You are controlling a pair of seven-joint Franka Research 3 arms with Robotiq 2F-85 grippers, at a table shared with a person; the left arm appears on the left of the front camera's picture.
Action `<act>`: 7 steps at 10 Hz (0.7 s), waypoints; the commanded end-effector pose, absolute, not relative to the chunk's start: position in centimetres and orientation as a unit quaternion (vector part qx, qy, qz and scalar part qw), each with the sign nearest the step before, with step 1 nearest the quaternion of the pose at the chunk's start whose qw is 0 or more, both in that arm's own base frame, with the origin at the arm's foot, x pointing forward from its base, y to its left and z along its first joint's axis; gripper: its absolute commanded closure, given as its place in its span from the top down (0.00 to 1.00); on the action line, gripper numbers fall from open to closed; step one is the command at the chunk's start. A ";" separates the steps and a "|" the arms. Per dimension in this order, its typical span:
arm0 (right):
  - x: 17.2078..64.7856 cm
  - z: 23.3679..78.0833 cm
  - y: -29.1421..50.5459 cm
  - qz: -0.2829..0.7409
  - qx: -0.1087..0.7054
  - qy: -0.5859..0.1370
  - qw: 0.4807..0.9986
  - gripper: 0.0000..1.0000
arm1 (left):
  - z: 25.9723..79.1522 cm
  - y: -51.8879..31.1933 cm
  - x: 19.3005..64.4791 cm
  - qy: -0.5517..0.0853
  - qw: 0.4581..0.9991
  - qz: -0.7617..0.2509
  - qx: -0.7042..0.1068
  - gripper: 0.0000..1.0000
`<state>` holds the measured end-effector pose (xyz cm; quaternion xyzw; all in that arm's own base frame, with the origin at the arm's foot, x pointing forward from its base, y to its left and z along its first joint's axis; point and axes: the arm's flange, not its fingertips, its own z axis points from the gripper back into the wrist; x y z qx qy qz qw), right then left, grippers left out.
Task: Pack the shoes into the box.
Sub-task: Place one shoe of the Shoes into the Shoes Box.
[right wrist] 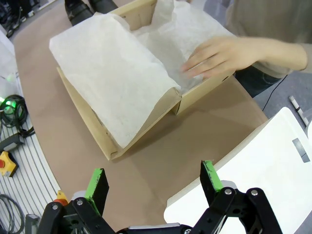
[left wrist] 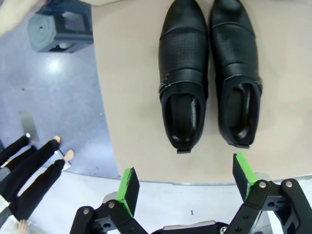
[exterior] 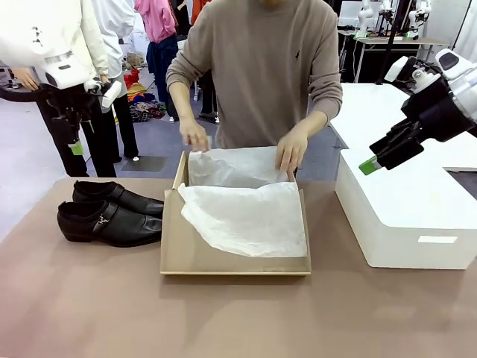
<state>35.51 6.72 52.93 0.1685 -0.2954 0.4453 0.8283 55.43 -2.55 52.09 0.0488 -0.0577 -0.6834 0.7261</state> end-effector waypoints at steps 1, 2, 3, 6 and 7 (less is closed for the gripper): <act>35.7 52.9 6.7 0.446 0.174 -0.299 0.826 1.00 | 50.6 -2.0 56.1 -0.057 0.734 -0.675 0.046 1.00; 35.7 52.9 6.7 0.446 0.174 -0.299 0.826 1.00 | 49.6 -2.0 56.4 -0.055 0.739 -0.670 0.041 1.00; 35.7 52.9 6.7 0.446 0.174 -0.299 0.826 1.00 | 48.8 -2.0 56.5 -0.055 0.739 -0.670 0.035 1.00; 35.7 52.9 6.7 0.446 0.174 -0.299 0.826 1.00 | 48.5 -1.9 56.7 -0.044 0.735 -0.676 0.036 1.00; 35.7 52.9 6.7 0.446 0.174 -0.299 0.826 1.00 | 48.5 -1.9 56.7 -0.044 0.735 -0.676 0.036 1.00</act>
